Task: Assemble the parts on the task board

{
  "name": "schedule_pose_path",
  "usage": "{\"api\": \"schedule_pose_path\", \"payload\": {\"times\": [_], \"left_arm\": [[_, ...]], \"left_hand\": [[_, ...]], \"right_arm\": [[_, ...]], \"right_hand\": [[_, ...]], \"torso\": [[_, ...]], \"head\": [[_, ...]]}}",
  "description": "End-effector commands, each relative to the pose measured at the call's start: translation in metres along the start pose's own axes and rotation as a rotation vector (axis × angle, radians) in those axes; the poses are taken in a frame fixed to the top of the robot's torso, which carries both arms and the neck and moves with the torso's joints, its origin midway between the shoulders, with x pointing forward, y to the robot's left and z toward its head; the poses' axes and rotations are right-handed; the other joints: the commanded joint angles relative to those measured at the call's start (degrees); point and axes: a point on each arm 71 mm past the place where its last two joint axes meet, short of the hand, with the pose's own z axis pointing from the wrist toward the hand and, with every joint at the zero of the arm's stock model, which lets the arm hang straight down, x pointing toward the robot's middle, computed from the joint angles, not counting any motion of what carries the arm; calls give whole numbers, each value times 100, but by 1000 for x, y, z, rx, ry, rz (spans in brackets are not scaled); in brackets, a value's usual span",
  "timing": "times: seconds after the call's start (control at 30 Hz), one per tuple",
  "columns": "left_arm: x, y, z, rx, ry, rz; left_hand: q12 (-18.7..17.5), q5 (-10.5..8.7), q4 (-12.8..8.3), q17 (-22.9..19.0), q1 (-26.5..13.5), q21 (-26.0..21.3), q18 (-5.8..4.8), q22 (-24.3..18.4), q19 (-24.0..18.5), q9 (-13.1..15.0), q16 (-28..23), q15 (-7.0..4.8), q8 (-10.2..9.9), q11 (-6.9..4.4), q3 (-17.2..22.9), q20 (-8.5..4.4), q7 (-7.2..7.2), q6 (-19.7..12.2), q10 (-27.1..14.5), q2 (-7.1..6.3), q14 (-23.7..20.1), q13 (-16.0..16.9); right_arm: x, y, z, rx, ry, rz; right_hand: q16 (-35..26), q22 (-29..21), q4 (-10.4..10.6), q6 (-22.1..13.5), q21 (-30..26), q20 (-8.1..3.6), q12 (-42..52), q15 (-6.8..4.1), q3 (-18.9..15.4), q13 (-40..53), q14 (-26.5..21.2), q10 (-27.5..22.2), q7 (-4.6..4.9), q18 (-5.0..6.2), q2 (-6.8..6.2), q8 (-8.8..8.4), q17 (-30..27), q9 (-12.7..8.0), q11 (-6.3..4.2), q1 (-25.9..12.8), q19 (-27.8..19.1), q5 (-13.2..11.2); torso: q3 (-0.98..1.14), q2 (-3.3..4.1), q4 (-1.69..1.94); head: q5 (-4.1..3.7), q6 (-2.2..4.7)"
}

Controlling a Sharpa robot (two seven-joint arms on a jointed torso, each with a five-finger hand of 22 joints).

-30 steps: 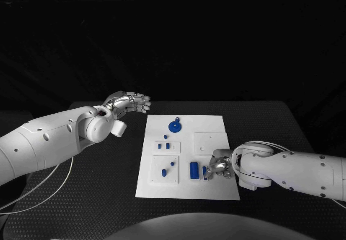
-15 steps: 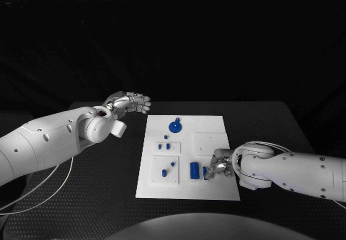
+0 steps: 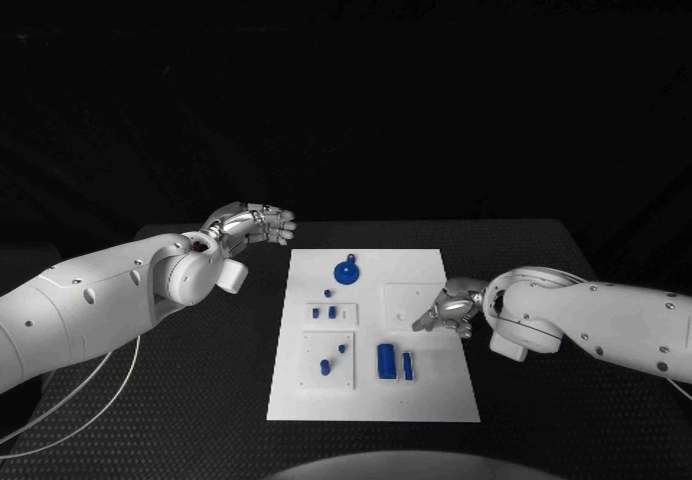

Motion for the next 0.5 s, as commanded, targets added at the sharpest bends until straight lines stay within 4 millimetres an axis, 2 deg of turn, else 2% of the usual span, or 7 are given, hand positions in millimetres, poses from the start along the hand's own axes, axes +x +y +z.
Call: {"api": "schedule_pose_path", "payload": {"times": [0.03,0.13,0.3,0.33,0.4,0.47,0.5], "left_arm": [[-4,-2,2,19,-10,-36],[-12,-1,4,25,-36,-46],[-27,-6,6,40,-76,-35],[-30,-7,6,47,-86,-35],[-35,-9,11,66,-111,-36],[-37,-10,17,84,-141,-53],[-38,-10,19,93,-154,-63]], "left_hand": [[9,4,35,10,-75,-36,68,8,19,-3,-39,2,30,-9,-12,16,-19,-31,52,-18,33,-6],[23,-2,47,31,-82,-44,72,21,22,5,-49,-4,67,-42,-19,13,-55,22,85,-13,44,-5],[43,1,42,62,-73,-67,60,38,2,11,-59,-24,105,-92,-27,6,-113,80,142,3,66,-1],[46,2,42,66,-73,-74,52,44,-7,10,-70,-32,112,-102,-30,3,-124,90,154,11,60,-1],[39,2,35,70,-71,-87,38,52,-28,6,-93,-43,115,-120,-37,-1,-145,92,154,9,37,-5],[8,2,28,72,-77,-118,7,65,-75,-10,-144,-50,100,-134,-54,-7,-172,61,111,7,-14,-25],[-3,2,23,75,-78,-134,-10,72,-98,-18,-166,-53,94,-139,-60,-11,-182,46,87,6,-33,-35]], "right_arm": [[-36,16,6,-268,-60,237],[-81,23,15,-371,-188,371],[-130,34,30,-469,-343,501],[-136,36,34,-482,-360,535],[-147,40,43,-504,-383,583],[-150,39,48,-513,-393,615],[-151,39,50,-517,-401,640]], "right_hand": [[-66,-11,-64,-104,-53,25,-32,7,-87,-7,-104,-90,97,81,139,-10,-26,25,6,126,-111,11],[-335,-43,-372,-151,-249,175,-175,39,-391,-124,-354,-318,129,45,609,7,-187,65,31,312,-429,260],[-992,-238,-367,-283,-789,432,-746,178,-565,-634,-893,-751,216,-44,772,-27,-578,73,141,685,-1027,408],[-1327,-347,-356,-329,-1059,527,-1055,276,-552,-900,-1167,-960,269,-108,787,-41,-769,71,189,757,-1356,462],[-2267,-683,-362,-489,-1729,770,-2011,650,-521,-1847,-1675,-1285,409,-258,864,-89,-1340,51,361,876,-2047,523],[-3243,-958,-366,-668,-2258,988,-3025,1038,-537,-2949,-1984,-1342,449,-405,915,-135,-1939,-9,650,977,-2632,511],[-3562,-1023,-376,-723,-2382,1043,-3365,1134,-594,-3383,-2024,-1349,427,-413,928,-141,-2125,-50,681,986,-2767,524]], "torso": [[-25,-31,-39],[-45,-77,-76],[-77,-171,-147],[-80,-182,-161],[-82,-210,-183],[-84,-233,-180],[-79,-258,-169]], "head": [[-47,289],[-52,488],[-57,791],[-56,864],[-46,1009],[-26,1124],[-20,1156]]}}
